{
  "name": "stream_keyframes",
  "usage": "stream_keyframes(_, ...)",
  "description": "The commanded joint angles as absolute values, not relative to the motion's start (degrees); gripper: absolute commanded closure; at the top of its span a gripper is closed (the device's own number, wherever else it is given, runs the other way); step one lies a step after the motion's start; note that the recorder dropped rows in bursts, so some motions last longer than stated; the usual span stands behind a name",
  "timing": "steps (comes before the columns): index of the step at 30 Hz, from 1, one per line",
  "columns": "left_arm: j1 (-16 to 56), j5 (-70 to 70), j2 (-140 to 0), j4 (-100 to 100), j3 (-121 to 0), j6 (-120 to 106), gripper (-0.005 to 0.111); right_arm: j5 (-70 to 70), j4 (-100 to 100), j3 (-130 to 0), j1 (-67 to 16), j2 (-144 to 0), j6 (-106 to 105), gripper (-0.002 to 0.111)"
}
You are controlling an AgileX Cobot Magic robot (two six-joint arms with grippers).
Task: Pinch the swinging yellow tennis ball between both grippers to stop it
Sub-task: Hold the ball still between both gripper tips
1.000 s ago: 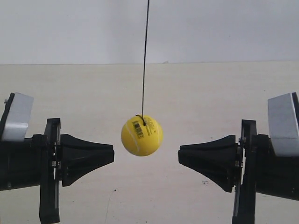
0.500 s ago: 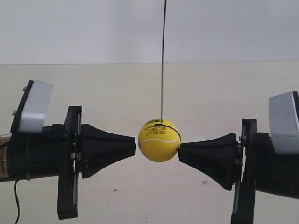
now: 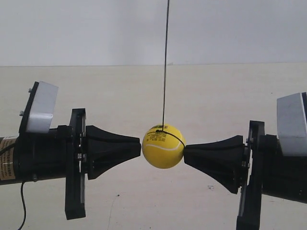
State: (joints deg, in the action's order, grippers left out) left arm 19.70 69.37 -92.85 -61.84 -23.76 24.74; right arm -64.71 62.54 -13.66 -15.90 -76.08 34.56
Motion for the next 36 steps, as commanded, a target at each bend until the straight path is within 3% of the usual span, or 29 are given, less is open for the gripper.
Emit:
stream_keyframes(1,20.0,70.0,-93.0,-61.4,-23.8,24.4,0.102,-64.8,62.3,-14.1,-16.0,-76.2,34.0,0.108)
stream_keyframes(36,20.0,70.0,-93.0,-65.5,-23.8,23.6,0.102,-65.3,62.3,-14.1,-16.0,-76.2,34.0,0.108)
